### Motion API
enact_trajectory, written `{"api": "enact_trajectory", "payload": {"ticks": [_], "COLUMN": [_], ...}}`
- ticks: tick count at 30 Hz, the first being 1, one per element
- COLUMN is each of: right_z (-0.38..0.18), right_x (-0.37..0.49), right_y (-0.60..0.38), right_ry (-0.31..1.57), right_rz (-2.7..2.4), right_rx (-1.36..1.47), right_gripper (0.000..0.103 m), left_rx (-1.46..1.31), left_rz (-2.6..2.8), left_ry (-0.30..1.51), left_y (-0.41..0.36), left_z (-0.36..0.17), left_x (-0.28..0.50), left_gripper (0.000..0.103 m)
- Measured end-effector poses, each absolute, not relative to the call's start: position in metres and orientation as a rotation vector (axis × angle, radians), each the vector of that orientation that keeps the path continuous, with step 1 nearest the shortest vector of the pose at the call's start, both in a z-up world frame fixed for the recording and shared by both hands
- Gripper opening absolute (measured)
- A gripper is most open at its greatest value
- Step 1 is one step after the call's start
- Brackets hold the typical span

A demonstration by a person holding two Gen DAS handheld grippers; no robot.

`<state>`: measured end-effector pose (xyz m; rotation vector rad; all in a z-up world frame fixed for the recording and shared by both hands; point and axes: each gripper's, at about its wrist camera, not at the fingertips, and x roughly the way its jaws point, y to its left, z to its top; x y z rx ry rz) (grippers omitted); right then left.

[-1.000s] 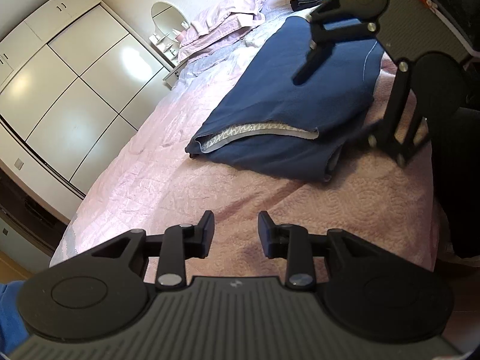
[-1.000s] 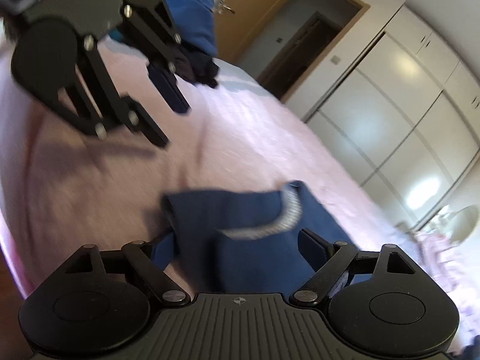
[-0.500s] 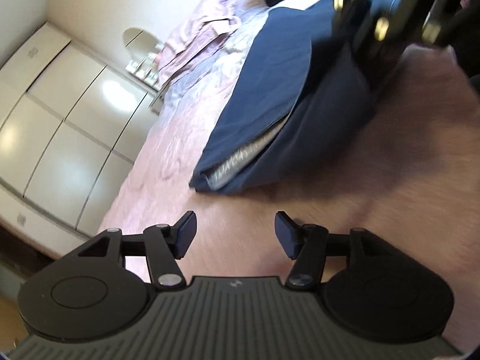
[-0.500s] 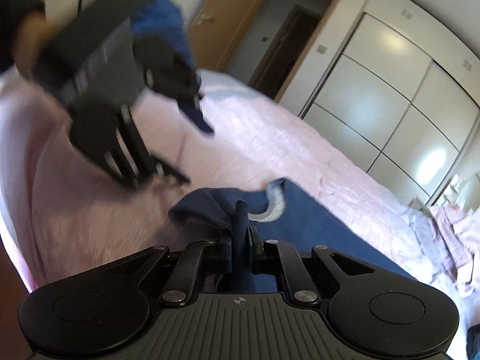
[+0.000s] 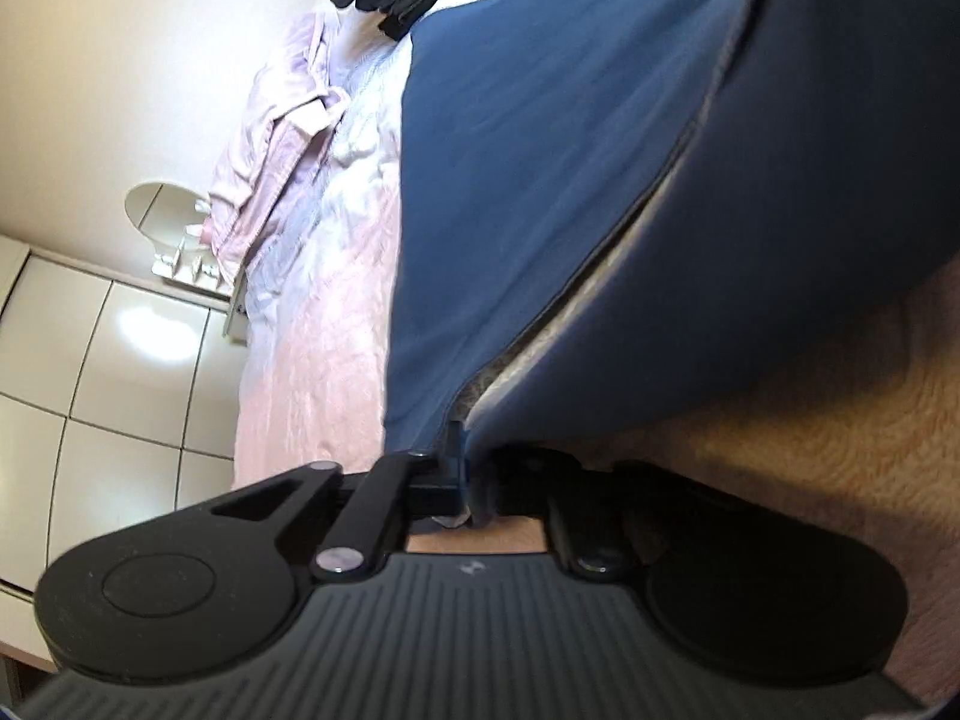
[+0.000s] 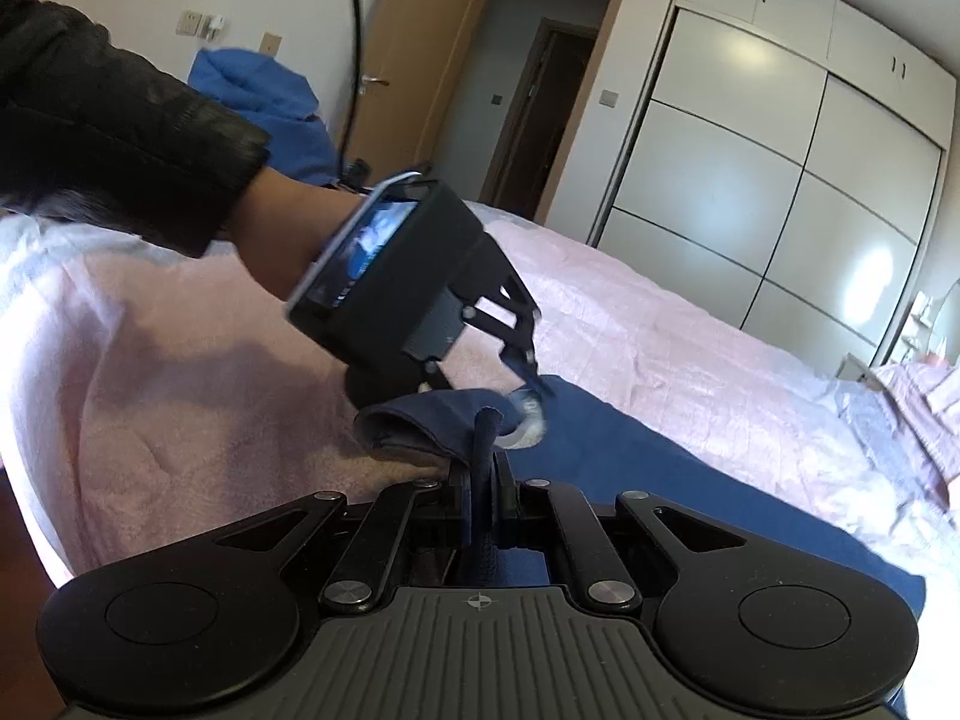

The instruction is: Fold clothes

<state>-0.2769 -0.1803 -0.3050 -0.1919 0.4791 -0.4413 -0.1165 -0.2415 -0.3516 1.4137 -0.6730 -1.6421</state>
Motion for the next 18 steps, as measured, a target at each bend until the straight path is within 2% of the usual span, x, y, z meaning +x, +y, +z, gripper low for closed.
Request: {"api": "enact_trajectory", "payload": {"ticks": [7,18], "right_z": [-0.296,-0.27], "right_x": [-0.301,-0.43], "right_y": [-0.192,-0.234], "right_ry": [0.369,0.078], "right_rz": [-0.407,-0.583], "right_rx": [0.012,0.315], "right_gripper": [0.004,0.004], "left_rx": [1.356,1.31], "left_rz": [-1.598,-1.591], "left_ry": [-0.705,-0.969], "left_y": [-0.24,-0.296], "left_z": [-0.306,-0.251], "left_x": [-0.141,-0.276], "left_gripper": [0.004,0.004]}}
